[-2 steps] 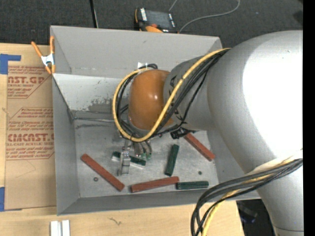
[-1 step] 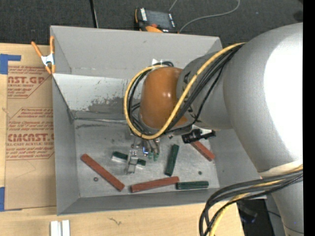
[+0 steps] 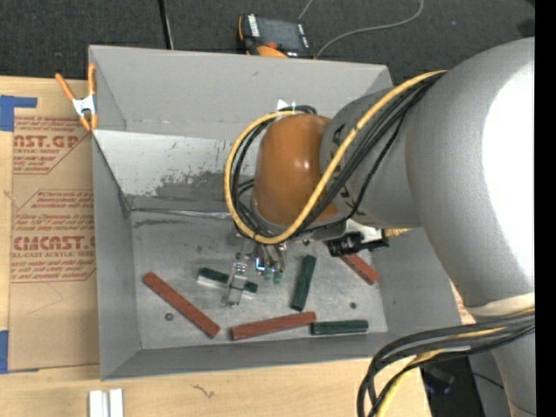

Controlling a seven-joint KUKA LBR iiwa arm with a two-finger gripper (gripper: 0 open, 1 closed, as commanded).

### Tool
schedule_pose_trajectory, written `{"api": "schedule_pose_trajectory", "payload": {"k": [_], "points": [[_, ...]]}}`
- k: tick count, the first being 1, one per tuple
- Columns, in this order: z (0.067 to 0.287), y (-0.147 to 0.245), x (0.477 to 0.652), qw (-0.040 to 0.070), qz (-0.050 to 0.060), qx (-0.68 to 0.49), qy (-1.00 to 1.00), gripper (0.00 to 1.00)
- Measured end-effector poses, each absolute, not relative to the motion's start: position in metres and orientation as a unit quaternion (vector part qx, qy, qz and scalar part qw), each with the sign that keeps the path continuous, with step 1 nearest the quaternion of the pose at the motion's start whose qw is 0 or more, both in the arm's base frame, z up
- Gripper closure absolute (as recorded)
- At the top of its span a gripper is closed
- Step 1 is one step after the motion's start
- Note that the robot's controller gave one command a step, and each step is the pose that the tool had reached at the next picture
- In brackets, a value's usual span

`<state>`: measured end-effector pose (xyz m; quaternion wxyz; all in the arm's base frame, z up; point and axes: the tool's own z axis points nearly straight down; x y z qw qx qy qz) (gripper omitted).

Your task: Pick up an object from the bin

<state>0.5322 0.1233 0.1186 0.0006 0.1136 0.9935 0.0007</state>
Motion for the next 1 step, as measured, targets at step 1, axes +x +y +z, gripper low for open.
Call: {"api": "schedule_pose_trajectory", "payload": {"k": [1], "points": [[0.0678, 0.1366, 0.5200, -0.002, 0.000, 0.179, 0.984, 0.00]]}}
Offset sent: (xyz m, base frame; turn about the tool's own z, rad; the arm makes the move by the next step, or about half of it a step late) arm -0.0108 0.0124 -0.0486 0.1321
